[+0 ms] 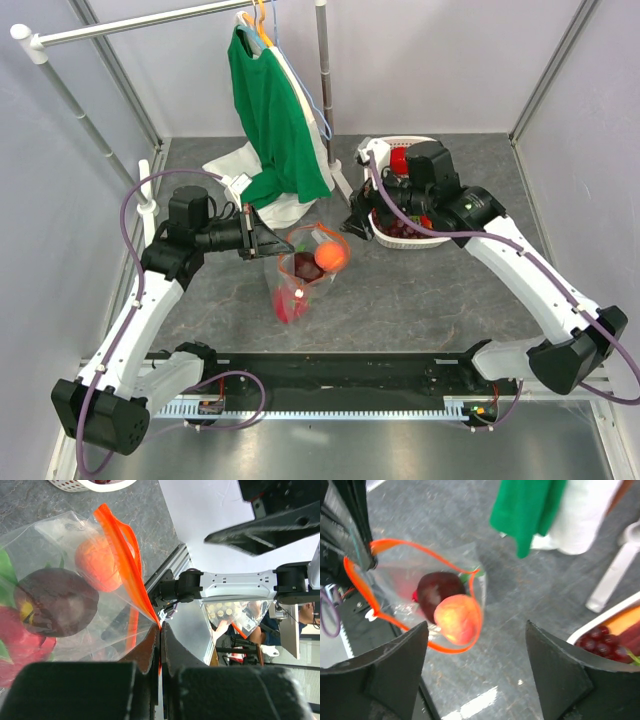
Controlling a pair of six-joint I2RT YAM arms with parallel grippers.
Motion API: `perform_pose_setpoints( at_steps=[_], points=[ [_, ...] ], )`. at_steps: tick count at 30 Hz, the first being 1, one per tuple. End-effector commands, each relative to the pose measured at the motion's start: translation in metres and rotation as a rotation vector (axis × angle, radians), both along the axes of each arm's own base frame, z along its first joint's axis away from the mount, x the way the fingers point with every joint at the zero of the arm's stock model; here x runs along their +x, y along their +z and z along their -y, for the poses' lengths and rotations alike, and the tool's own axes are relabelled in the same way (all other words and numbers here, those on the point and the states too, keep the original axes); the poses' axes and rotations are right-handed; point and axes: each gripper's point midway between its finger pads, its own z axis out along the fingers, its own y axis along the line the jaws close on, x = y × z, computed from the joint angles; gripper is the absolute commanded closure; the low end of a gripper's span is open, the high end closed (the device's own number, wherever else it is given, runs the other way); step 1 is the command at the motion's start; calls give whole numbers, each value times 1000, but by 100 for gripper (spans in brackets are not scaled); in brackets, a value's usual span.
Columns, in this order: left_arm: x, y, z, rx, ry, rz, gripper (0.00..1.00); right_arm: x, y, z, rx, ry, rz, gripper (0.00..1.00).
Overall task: Place the food in the zip-top bag and seal the zipper
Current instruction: Adjust the zipper food storage bag at the center of the board.
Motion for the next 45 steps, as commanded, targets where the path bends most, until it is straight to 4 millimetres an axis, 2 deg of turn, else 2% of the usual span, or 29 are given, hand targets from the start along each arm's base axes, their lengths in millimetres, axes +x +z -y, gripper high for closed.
perform_pose_setpoints(
  at_steps=[1, 3, 5, 8, 10, 13, 18, 21, 24, 25, 26, 27, 29, 32, 33, 35, 36, 38, 39, 42, 45],
  points=[
    [-5, 30, 4, -67, -51, 79, 98, -10, -25, -1, -42, 17, -78, 18],
    [-7, 30, 4, -68, -54, 80, 98, 1, -37, 3, -76, -40, -92, 23],
    [-8, 31, 4, -68, -55, 86, 98, 7, -59, 6, -122, -74, -121, 29],
    [-9, 31, 3, -69, -58, 89, 98, 7, -83, 5, -147, -73, -178, 39],
    [-9, 29, 3, -67, -57, 84, 98, 4, -85, -3, -123, -48, -206, 46],
    [-9, 29, 3, -66, -54, 83, 98, 4, -84, -9, -100, -30, -216, 51],
    [-7, 27, 3, -62, -50, 81, 98, -2, -86, -13, -88, 0, -230, 57],
    [-7, 27, 3, -62, -52, 82, 98, -5, -94, -16, -97, 17, -254, 61],
    [-7, 27, 4, -64, -53, 86, 98, -9, -100, -24, -101, 40, -280, 74],
    [-7, 27, 4, -64, -54, 88, 98, -11, -101, -25, -100, 46, -289, 92],
    [-7, 27, 4, -63, -54, 89, 98, -14, -99, -27, -92, 61, -295, 100],
    [-7, 26, 3, -59, -57, 97, 98, -16, -96, -29, -75, 57, -319, 100],
    [-7, 23, 2, -42, -49, 99, 98, -27, -75, -35, -11, 115, -326, 100],
    [-3, 15, -4, 15, -12, 115, 98, -44, -5, -45, 168, 161, -299, 100],
    [1, 10, -7, 48, 14, 132, 98, -50, 33, -48, 250, 190, -250, 100],
    [3, 10, -10, 69, 35, 147, 98, -62, 58, -52, 310, 198, -272, 100],
    [5, 9, -11, 78, 43, 154, 98, -64, 59, -53, 319, 207, -284, 100],
    [6, 10, -11, 79, 44, 157, 98, -65, 48, -53, 303, 212, -306, 100],
    [8, 10, -11, 82, 45, 159, 98, -66, 31, -52, 278, 203, -332, 100],
    [11, 7, -11, 95, 56, 143, 98, -59, 2, -48, 220, 157, -343, 100],
    [7, 10, -10, 80, 41, 130, 98, -47, -11, -43, 173, 107, -313, 100]
  ],
)
